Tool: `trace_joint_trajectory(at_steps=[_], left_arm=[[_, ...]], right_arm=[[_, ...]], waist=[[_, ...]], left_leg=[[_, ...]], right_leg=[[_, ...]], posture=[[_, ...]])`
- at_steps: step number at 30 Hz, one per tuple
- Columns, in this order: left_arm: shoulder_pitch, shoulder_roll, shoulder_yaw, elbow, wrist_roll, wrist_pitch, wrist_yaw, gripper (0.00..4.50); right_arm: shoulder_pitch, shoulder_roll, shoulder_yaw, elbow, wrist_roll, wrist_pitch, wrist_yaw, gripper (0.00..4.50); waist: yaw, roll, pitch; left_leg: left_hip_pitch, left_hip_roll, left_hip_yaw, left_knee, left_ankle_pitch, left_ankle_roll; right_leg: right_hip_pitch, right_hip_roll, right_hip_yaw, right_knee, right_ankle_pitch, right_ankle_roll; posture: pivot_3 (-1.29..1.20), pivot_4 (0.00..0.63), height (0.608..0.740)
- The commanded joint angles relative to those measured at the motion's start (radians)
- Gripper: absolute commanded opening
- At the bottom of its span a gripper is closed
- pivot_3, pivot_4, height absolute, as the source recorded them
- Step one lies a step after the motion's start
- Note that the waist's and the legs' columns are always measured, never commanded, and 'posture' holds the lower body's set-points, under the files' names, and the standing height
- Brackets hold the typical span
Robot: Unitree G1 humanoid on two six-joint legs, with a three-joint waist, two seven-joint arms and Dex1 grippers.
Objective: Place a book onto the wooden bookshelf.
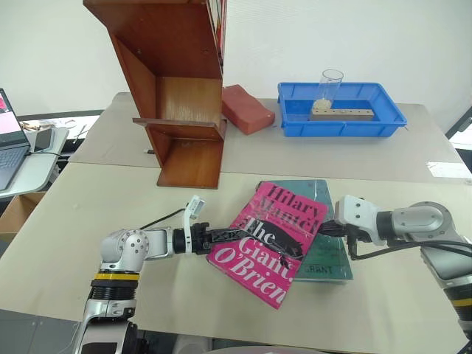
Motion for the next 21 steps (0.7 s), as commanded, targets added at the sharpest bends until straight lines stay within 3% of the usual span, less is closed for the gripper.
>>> trace_joint_trajectory(at_steps=[1, 3, 9, 10, 17, 21], left_arm=[[0.0, -0.044, 0.031, 0.005, -0.05, 0.011, 0.002, 4.23], [0.0, -0.052, 0.052, -0.01, -0.073, 0.02, 0.004, 3.69], [0.005, -0.053, 0.084, -0.064, -0.12, 0.045, 0.016, 0.91], [0.008, -0.048, 0.091, -0.08, -0.129, 0.046, 0.015, 0.64], [-0.023, 0.089, 0.22, -0.289, -0.22, -0.019, -0.011, 0.62], [-0.108, 0.211, 0.127, -0.424, -0.071, -0.246, -0.092, 0.62]], right_arm=[[-0.013, 0.015, -0.011, -0.063, 0.03, 0.021, -0.005, 0.0], [-0.015, 0.021, -0.014, -0.07, 0.035, 0.028, -0.006, 0.0], [-0.027, 0.023, -0.033, -0.078, 0.052, 0.045, -0.006, 0.0], [-0.027, 0.02, -0.041, -0.082, 0.056, 0.049, -0.007, 0.0], [0.031, -0.08, -0.221, -0.149, 0.142, 0.143, 0.006, 0.0], [0.072, -0.132, -0.339, -0.182, 0.197, 0.195, 0.011, 0.0]], waist=[[0.001, 0.0, 0.0], [0.001, 0.0, 0.0], [-0.002, 0.0, 0.0], [-0.002, 0.0, 0.0], [-0.003, 0.0, 0.002], [0.006, -0.001, 0.002]], left_leg=[[0.0, 0.0, 0.0, 0.0, 0.0, 0.0], [-0.002, 0.0, 0.0, 0.0, 0.0, 0.0], [-0.002, 0.0, 0.0, 0.0, 0.0, 0.0], [-0.002, 0.0, 0.0, 0.0, 0.0, 0.0], [-0.003, 0.0, 0.0, -0.001, 0.0, 0.0], [-0.001, 0.0, -0.001, -0.001, 0.0, -0.001]], right_leg=[[0.0, 0.0, 0.0, 0.0, 0.0, 0.0], [0.0, 0.0, 0.0, 0.0, 0.0, 0.0], [0.0, 0.0, 0.0, 0.0, 0.0, 0.0], [0.0, 0.0, 0.0, 0.0, 0.0, 0.0], [0.0, 0.0, 0.0, 0.0, 0.0, 0.0], [-0.001, 0.0, -0.001, -0.003, 0.0, 0.0]], posture=[[0.0, 0.15, 0.673], [0.0, 0.15, 0.673], [0.0, 0.15, 0.673], [0.0, 0.15, 0.673], [0.0, 0.15, 0.673], [0.0, 0.15, 0.673]])
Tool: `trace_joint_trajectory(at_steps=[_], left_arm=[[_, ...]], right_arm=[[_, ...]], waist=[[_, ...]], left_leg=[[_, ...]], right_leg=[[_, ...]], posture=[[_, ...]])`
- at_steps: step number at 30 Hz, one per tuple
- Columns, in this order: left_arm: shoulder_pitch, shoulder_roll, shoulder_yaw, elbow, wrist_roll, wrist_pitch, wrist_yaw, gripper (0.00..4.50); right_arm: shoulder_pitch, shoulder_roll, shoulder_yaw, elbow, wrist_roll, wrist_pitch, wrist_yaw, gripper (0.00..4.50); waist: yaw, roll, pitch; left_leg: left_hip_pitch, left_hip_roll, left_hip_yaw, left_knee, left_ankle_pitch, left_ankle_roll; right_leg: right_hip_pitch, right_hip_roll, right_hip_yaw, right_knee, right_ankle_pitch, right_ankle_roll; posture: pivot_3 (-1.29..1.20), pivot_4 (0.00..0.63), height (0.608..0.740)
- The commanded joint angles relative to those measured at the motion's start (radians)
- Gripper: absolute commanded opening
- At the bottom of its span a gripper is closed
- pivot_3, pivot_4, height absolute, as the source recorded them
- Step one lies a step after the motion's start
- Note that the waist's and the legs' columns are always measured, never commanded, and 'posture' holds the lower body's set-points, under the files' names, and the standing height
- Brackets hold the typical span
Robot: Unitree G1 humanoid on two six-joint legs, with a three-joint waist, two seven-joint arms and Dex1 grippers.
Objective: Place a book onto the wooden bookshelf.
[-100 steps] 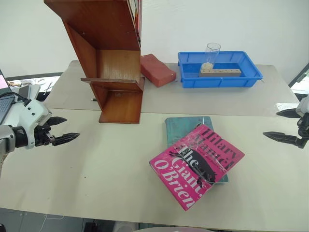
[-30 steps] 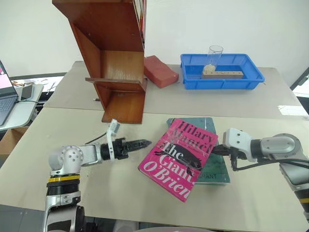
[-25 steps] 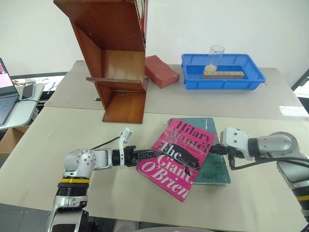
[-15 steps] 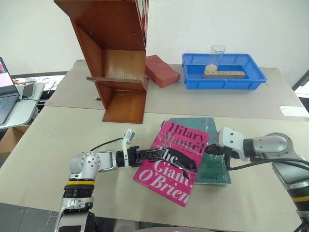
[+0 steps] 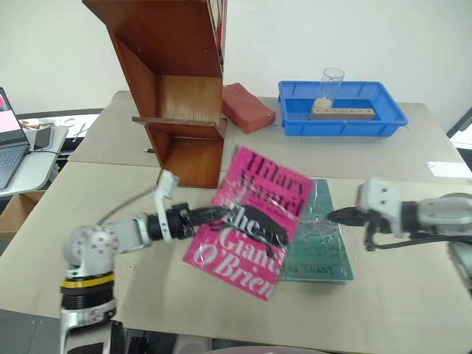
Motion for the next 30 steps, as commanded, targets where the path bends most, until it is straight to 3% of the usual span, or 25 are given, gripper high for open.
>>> trace_joint_trajectory(at_steps=[1, 6, 9, 11, 15, 23, 30], left_arm=[[-0.1, 0.089, -0.119, -0.162, 0.175, -0.283, -0.109, 0.62], [-0.261, 0.087, -0.254, -0.181, 0.475, -0.691, -0.093, 0.62], [-0.377, 0.118, -0.32, -0.079, 0.763, -1.099, -0.077, 0.62], [-0.444, 0.132, -0.333, 0.006, 0.875, -1.306, -0.066, 0.62], [-0.516, 0.173, -0.346, 0.16, 1.016, -1.557, -0.046, 0.62], [-0.578, 0.36, -0.385, 0.428, 1.236, -1.731, -0.058, 0.62], [-0.574, 0.439, -0.435, 0.557, 1.277, -1.765, -0.123, 0.62]], right_arm=[[0.013, -0.037, -0.119, -0.063, 0.07, 0.049, 0.01, 0.0], [-0.022, -0.049, -0.208, -0.131, 0.189, 0.159, -0.012, 0.0], [-0.101, -0.038, -0.273, -0.168, 0.333, 0.295, -0.067, 0.0], [-0.148, -0.043, -0.289, -0.18, 0.394, 0.354, -0.097, 0.0], [-0.211, -0.045, -0.279, -0.191, 0.451, 0.408, -0.146, 0.0], [-0.446, -0.036, -0.181, -0.145, 0.467, 0.399, -0.24, 0.0], [-0.587, -0.012, -0.082, -0.104, 0.452, 0.37, -0.226, 0.0]], waist=[[0.002, 0.0, 0.0], [0.008, 0.001, 0.0], [0.004, 0.002, 0.001], [0.003, 0.003, 0.001], [0.006, 0.003, 0.001], [-0.002, 0.007, 0.003], [0.003, 0.01, 0.001]], left_leg=[[0.0, 0.0, 0.0, 0.0, -0.002, -0.002], [-0.002, -0.001, 0.0, 0.0, -0.003, -0.005], [-0.006, -0.001, 0.0, 0.0, 0.0, 0.001], [-0.007, -0.001, 0.0, 0.0, 0.0, 0.001], [-0.006, -0.001, 0.0, -0.001, 0.0, 0.002], [-0.009, 0.0, 0.001, -0.002, 0.0, 0.002], [-0.014, 0.002, 0.004, -0.001, 0.0, 0.003]], right_leg=[[0.0, 0.0, 0.0, -0.001, 0.0, 0.0], [0.001, 0.0, 0.002, -0.005, 0.001, 0.0], [0.002, 0.0, 0.002, -0.005, 0.002, -0.001], [0.001, 0.001, 0.003, -0.005, 0.002, -0.001], [0.002, 0.001, 0.003, -0.008, 0.002, -0.001], [-0.004, 0.001, 0.003, -0.007, 0.003, 0.001], [-0.018, 0.002, 0.003, 0.004, 0.003, 0.001]], posture=[[0.0, 0.15, 0.673], [0.0, 0.15, 0.673], [0.0, 0.15, 0.673], [0.0, 0.15, 0.673], [0.0, 0.15, 0.673], [0.0, 0.15, 0.673], [0.0, 0.15, 0.673]])
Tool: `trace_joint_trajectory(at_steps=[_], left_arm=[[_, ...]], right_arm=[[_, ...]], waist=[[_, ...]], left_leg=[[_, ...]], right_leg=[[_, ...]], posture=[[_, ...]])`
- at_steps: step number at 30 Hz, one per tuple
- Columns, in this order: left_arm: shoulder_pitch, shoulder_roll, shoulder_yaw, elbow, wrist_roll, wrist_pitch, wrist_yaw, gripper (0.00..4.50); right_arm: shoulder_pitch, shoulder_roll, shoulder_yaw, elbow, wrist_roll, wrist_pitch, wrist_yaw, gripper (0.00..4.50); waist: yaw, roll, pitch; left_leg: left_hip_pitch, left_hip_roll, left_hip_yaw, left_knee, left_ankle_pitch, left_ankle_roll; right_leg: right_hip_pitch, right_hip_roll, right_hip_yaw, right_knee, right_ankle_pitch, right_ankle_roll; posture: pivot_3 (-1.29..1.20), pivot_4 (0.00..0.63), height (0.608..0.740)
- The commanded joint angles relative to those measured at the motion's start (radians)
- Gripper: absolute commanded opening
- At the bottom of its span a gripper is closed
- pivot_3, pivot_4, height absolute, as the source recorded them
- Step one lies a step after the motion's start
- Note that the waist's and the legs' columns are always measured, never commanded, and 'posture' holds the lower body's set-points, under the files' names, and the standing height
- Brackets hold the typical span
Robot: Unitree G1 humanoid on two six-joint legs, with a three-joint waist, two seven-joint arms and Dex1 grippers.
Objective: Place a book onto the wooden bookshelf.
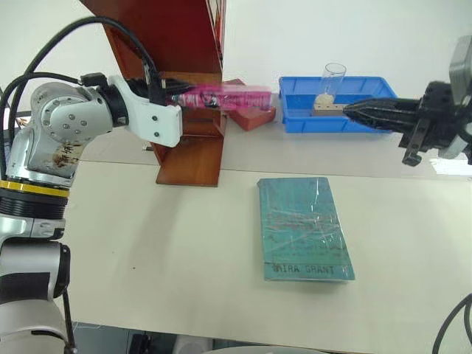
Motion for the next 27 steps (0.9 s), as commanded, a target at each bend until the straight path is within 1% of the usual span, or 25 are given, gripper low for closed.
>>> trace_joint_trajectory(at_steps=[1, 4, 6, 7, 12, 13, 15, 18, 21, 23, 24, 25, 27], left_arm=[[-0.021, 0.029, 0.006, 0.025, 0.004, -0.012, -0.025, 0.62], [-0.025, 0.03, 0.007, 0.046, 0.013, -0.001, -0.022, 0.62], [-0.025, 0.033, 0.011, 0.056, 0.016, 0.018, -0.02, 1.64], [-0.024, 0.032, 0.014, 0.057, 0.013, 0.026, -0.019, 1.88], [-0.003, 0.059, 0.031, 0.026, -0.025, 0.046, -0.056, 4.2], [0.006, 0.069, 0.04, 0.011, -0.038, 0.052, -0.065, 4.4], [0.027, 0.101, 0.068, -0.03, -0.075, 0.05, -0.082, 4.4], [0.066, 0.17, 0.117, -0.095, -0.166, 0.07, -0.153, 4.4], [0.107, 0.223, 0.209, -0.193, -0.367, 0.288, -0.258, 4.4], [0.167, 0.247, 0.303, -0.287, -0.55, 0.59, -0.283, 4.4], [0.208, 0.259, 0.346, -0.326, -0.616, 0.696, -0.292, 4.4], [0.27, 0.278, 0.392, -0.361, -0.661, 0.798, -0.299, 4.4], [0.389, 0.309, 0.455, -0.416, -0.669, 0.91, -0.286, 4.4]], right_arm=[[-0.044, 0.007, 0.015, -0.001, -0.007, -0.034, 0.008, 0.0], [-0.056, 0.015, 0.029, 0.009, -0.019, -0.047, 0.013, 0.0], [-0.051, 0.019, 0.032, 0.014, -0.026, -0.056, 0.016, 0.0], [-0.046, 0.02, 0.033, 0.015, -0.028, -0.06, 0.018, 0.0], [-0.028, 0.018, 0.025, 0.023, -0.037, -0.072, 0.03, 0.0], [-0.026, 0.017, 0.024, 0.025, -0.039, -0.075, 0.033, 0.0], [-0.019, 0.014, 0.021, 0.029, -0.046, -0.082, 0.04, 0.0], [-0.013, 0.002, 0.02, 0.042, -0.056, -0.097, 0.058, 0.0], [-0.008, -0.009, 0.022, 0.073, -0.077, -0.122, 0.085, 0.0], [-0.001, -0.021, 0.033, 0.104, -0.105, -0.15, 0.112, 0.0], [0.005, -0.028, 0.039, 0.117, -0.12, -0.167, 0.128, 0.0], [0.015, -0.04, 0.047, 0.133, -0.139, -0.19, 0.152, 0.0], [0.04, -0.066, 0.062, 0.158, -0.172, -0.23, 0.2, 0.0]], waist=[[0.002, 0.0, 0.0], [0.003, 0.0, 0.0], [0.002, 0.0, 0.0], [0.002, 0.001, 0.0], [-0.001, 0.001, -0.001], [-0.002, 0.001, -0.001], [-0.003, 0.001, -0.001], [-0.004, 0.001, 0.0], [-0.007, 0.001, 0.0], [-0.008, 0.001, 0.0], [-0.011, 0.001, 0.0], [-0.015, 0.001, 0.0], [-0.017, 0.0, 0.001]], left_leg=[[0.0, 0.0, 0.0, 0.0, 0.0, 0.0], [0.0, 0.0, 0.001, 0.0, 0.0, 0.0], [0.0, 0.001, 0.002, 0.0, 0.0, 0.0], [0.0, 0.001, 0.002, 0.0, 0.0, 0.0], [0.0, 0.001, 0.002, 0.0, 0.0, 0.001], [0.0, 0.001, 0.002, 0.0, 0.0, 0.0], [0.0, 0.002, 0.003, 0.0, 0.0, 0.0], [0.001, 0.002, 0.003, 0.0, 0.0, 0.0], [0.002, 0.002, 0.003, -0.001, 0.0, 0.0], [0.004, 0.002, 0.003, -0.001, 0.0, 0.0], [0.004, 0.002, 0.003, -0.001, 0.0, 0.0], [0.005, 0.002, 0.003, -0.001, 0.0, 0.0], [0.008, 0.002, 0.003, -0.001, 0.0, 0.001]], right_leg=[[0.0, 0.0, 0.0, 0.0, 0.0, 0.0], [0.0, 0.0, 0.0, 0.001, 0.0, 0.0], [0.0, 0.0, 0.0, 0.001, 0.0, 0.0], [0.0, 0.0, 0.0, 0.002, 0.0, 0.0], [0.001, 0.0, 0.0, 0.003, 0.0, 0.0], [0.001, 0.0, 0.0, 0.003, 0.0, 0.0], [0.001, 0.0, 0.0, 0.003, 0.0, 0.0], [0.001, 0.0, 0.0, 0.003, 0.0, 0.0], [0.0, 0.0, 0.0, 0.003, 0.0, 0.0], [0.0, 0.0, 0.0, 0.003, 0.0, -0.001], [0.0, 0.0, -0.001, 0.003, -0.001, -0.001], [0.0, -0.001, -0.001, 0.003, -0.002, 0.0], [0.002, -0.001, -0.001, 0.003, -0.006, 0.003]], posture=[[0.0, 0.15, 0.673], [0.0, 0.15, 0.673], [0.0, 0.15, 0.673], [0.0, 0.15, 0.673], [0.0, 0.15, 0.673], [0.0, 0.15, 0.673], [0.0, 0.15, 0.673], [0.0, 0.15, 0.673], [0.0, 0.15, 0.673], [0.0, 0.15, 0.673], [0.0, 0.15, 0.673], [0.0, 0.15, 0.673], [0.0, 0.15, 0.673]])
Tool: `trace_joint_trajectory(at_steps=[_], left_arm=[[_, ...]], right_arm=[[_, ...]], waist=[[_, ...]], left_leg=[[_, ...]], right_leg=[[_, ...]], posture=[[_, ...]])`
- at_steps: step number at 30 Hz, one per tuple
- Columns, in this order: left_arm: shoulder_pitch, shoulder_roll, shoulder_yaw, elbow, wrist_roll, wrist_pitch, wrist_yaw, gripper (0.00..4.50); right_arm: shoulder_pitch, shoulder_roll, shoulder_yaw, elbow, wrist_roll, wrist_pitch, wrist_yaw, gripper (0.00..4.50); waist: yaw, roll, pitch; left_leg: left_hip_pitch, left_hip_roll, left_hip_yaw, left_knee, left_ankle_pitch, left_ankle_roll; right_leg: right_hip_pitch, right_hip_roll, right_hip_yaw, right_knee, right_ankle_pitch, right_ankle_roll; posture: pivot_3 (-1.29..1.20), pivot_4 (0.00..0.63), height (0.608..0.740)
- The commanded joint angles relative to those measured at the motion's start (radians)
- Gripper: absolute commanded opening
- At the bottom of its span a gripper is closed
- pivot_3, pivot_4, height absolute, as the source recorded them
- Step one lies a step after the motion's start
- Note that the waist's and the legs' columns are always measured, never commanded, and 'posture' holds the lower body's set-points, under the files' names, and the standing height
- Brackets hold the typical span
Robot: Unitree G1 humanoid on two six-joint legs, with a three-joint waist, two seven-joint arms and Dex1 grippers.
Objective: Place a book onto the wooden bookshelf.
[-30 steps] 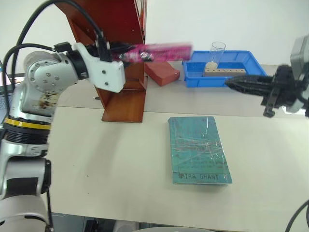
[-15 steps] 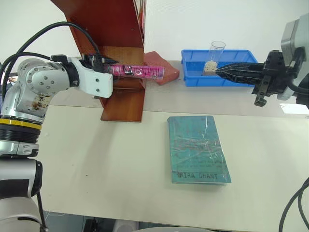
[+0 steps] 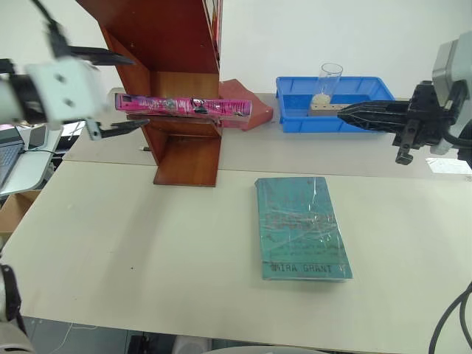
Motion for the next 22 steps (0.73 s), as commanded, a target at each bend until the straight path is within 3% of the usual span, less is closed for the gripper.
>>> trace_joint_trajectory(at_steps=[1, 4, 8, 12, 22], left_arm=[[0.189, 0.029, 0.132, -0.112, -0.046, 0.165, -0.009, 4.4], [0.45, -0.005, 0.249, -0.207, -0.043, 0.183, -0.048, 4.4], [0.618, -0.062, 0.315, -0.2, -0.003, 0.157, -0.01, 4.4], [0.672, -0.098, 0.331, -0.187, -0.007, 0.148, 0.014, 4.4], [0.632, -0.115, 0.29, -0.2, -0.063, 0.183, 0.02, 4.4]], right_arm=[[0.044, -0.063, 0.006, 0.033, -0.059, -0.09, 0.098, 0.0], [0.099, -0.109, 0.033, 0.082, -0.105, -0.14, 0.176, 0.0], [0.156, -0.132, 0.06, 0.148, -0.178, -0.225, 0.228, 0.0], [0.24, -0.153, 0.065, 0.217, -0.272, -0.355, 0.252, 0.0], [0.257, -0.147, 0.037, 0.193, -0.267, -0.343, 0.244, 0.0]], waist=[[-0.001, -0.001, 0.001], [-0.004, -0.003, 0.002], [-0.004, -0.005, 0.003], [0.007, -0.005, 0.003], [-0.001, -0.004, 0.003]], left_leg=[[0.001, 0.0, 0.0, 0.0, 0.0, 0.0], [0.005, 0.0, 0.003, -0.001, -0.001, 0.001], [0.006, 0.003, 0.004, -0.002, -0.001, 0.001], [0.006, 0.002, 0.007, -0.002, -0.001, 0.001], [0.006, 0.004, 0.011, -0.002, -0.001, 0.001]], right_leg=[[0.0, 0.0, 0.0, 0.0, 0.0, 0.0], [0.002, -0.001, 0.001, 0.001, 0.001, -0.005], [0.0, 0.0, 0.0, 0.003, 0.002, -0.009], [0.001, -0.003, 0.0, 0.0, 0.002, -0.009], [0.0, -0.003, 0.001, 0.0, 0.002, -0.01]], posture=[[0.0, 0.15, 0.673], [0.0, 0.15, 0.673], [0.0, 0.15, 0.673], [0.0, 0.15, 0.673], [0.0, 0.15, 0.673]])
